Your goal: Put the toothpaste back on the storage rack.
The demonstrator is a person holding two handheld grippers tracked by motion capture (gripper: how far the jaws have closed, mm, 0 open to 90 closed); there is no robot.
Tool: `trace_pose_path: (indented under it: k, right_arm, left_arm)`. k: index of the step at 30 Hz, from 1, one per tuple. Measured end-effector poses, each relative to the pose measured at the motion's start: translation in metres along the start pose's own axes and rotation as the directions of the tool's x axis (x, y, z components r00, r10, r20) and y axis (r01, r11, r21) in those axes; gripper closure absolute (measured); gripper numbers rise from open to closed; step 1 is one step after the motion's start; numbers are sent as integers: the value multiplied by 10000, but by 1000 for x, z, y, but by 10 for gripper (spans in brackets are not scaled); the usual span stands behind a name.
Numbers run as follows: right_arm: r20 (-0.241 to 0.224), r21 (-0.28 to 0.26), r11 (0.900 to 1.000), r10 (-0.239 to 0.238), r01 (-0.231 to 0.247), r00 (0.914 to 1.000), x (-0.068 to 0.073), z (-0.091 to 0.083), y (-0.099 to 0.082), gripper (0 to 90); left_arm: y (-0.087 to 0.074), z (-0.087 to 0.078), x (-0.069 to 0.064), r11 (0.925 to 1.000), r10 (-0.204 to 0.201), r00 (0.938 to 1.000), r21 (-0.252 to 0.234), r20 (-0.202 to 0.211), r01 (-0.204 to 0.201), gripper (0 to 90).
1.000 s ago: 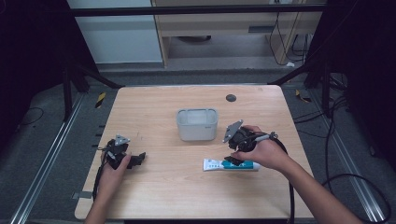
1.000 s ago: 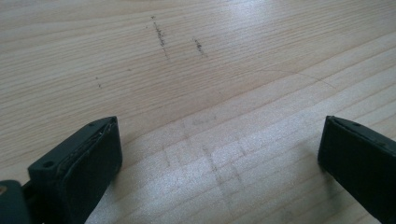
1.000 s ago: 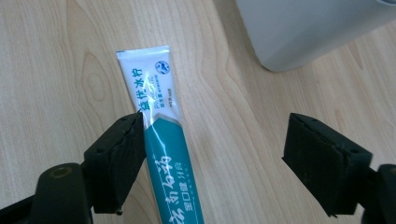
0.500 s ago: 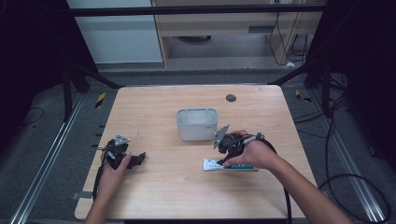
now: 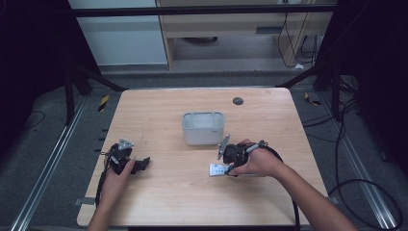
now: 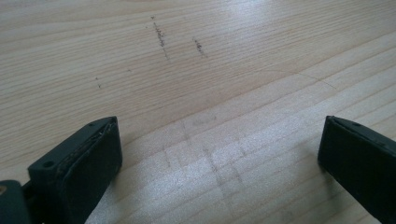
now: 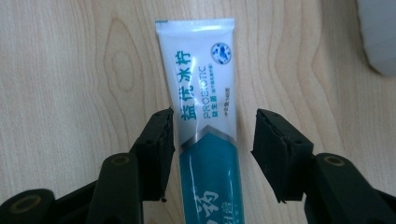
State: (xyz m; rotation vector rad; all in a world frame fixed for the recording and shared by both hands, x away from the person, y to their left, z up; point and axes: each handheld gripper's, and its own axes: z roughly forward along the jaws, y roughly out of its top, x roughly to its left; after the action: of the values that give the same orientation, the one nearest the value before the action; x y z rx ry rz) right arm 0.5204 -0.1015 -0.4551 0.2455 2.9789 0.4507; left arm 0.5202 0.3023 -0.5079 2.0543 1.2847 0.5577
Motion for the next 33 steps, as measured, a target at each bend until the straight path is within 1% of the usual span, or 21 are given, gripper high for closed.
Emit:
trace_pose_path:
  k: [6, 7, 10, 13, 17, 20, 24, 28, 30, 31, 33]
  right_arm:
    - [-223, 50, 9999, 93, -92, 9997, -2, 2, -1, 507]
    - [-318, 164, 9999, 59, -53, 9995, -3, 4, -1, 508]
    - [-385, 323, 9995, 81, -68, 9992, -4, 7, -2, 521]
    - [-432, 362, 9993, 78, -62, 9990, -4, 9, -2, 529]
    - [-621, 448, 9990, 62, -35, 9981, -5, 11, -1, 549]
    - [-643, 504, 9987, -52, 84, 9979, -6, 11, -1, 555]
    - [-659, 576, 9983, -43, 81, 9978, -6, 11, -1, 567]
    - [-610, 588, 9982, -110, 146, 9981, -6, 12, 0, 579]
    - [-594, 602, 9979, -213, 249, 9980, -6, 11, 0, 588]
    - [-515, 608, 9976, -313, 344, 9982, -5, 11, 0, 597]
    - [-496, 628, 9975, -300, 331, 9983, -4, 11, 0, 602]
  left_arm:
    - [0, 0, 0, 10000, 1, 10000, -1, -2, -1, 0]
    - [0, 0, 0, 10000, 1, 10000, 0, -2, -1, 0]
    - [0, 0, 0, 10000, 3, 10000, 0, -1, -3, 0]
    - [0, 0, 0, 10000, 6, 10000, 3, -1, -6, 0]
    - [0, 0, 0, 10000, 2, 10000, 1, -1, -2, 0]
    - [0, 0, 0, 10000, 2, 10000, 0, -2, -2, 0]
    - [0, 0, 0, 10000, 6, 10000, 2, -3, -6, 0]
    - [0, 0, 0, 10000, 6, 10000, 1, -3, -6, 0]
    - [0, 0, 0, 10000, 4, 10000, -1, -3, -4, 0]
    - [0, 0, 0, 10000, 6, 10000, 2, -3, -6, 0]
    - [0, 0, 0, 10000, 4, 10000, 1, -3, -4, 0]
